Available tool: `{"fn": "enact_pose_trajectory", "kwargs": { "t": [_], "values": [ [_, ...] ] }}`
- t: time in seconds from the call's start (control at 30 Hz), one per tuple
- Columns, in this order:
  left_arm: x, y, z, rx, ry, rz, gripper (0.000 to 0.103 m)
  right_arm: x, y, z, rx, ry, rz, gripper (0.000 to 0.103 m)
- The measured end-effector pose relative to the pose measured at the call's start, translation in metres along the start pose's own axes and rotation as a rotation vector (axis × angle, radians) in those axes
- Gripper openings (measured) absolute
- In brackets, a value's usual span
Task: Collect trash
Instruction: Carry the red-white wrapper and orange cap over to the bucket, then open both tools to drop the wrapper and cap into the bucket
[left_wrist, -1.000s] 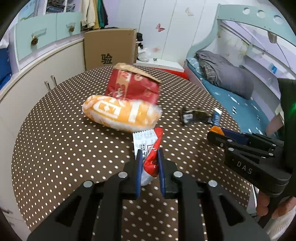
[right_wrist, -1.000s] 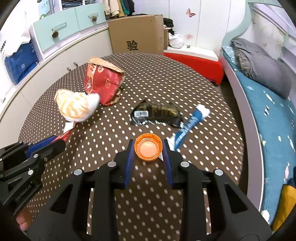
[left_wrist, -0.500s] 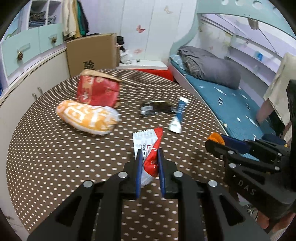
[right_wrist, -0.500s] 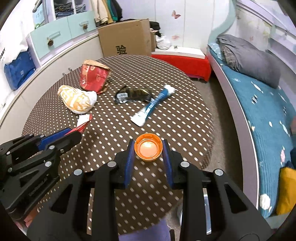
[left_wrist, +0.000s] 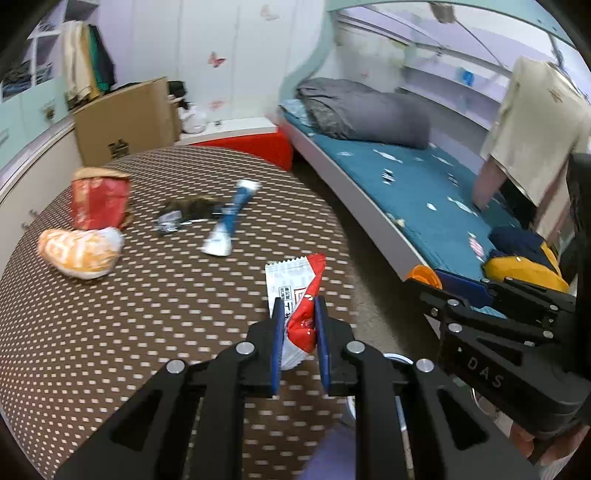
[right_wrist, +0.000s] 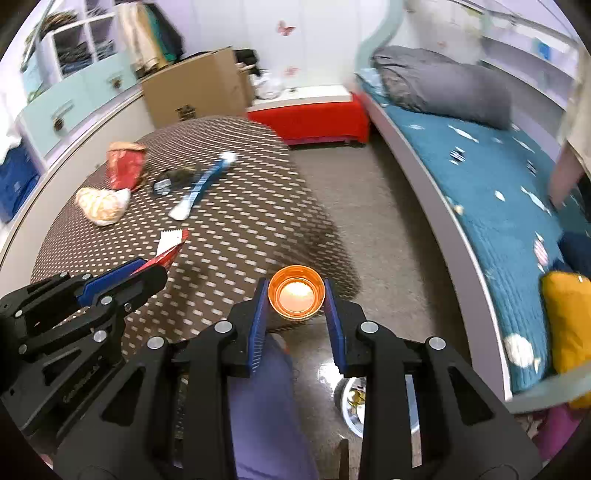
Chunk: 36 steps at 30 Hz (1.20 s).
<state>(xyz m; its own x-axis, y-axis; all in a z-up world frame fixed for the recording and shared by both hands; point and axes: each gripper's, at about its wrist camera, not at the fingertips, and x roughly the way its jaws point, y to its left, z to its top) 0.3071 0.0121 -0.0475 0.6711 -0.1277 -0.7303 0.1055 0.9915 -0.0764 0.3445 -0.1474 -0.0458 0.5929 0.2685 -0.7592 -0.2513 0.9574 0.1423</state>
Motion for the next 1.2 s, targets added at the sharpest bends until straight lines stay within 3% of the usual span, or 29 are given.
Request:
{"fn": "enact_pose_trajectory", "kwargs": {
  "t": [0.4, 0.67, 1.2],
  "values": [
    [0.024, -0.093, -0.017, 0.164, 0.073, -0.127, 0.016, -0.033, -0.097, -0.052, 0.223, 0.009, -0.122, 0.029],
    [0.054, -0.149, -0.044, 0.252, 0.171, -0.203, 0.016, -0.034, -0.143, -0.098, 0.356, 0.06, -0.196, 0.029],
    [0.133, -0.209, -0.114, 0.401, 0.413, -0.211, 0.018, 0.001, -0.184, -0.18, 0.491, 0.252, -0.268, 0.029]
  ]
}}
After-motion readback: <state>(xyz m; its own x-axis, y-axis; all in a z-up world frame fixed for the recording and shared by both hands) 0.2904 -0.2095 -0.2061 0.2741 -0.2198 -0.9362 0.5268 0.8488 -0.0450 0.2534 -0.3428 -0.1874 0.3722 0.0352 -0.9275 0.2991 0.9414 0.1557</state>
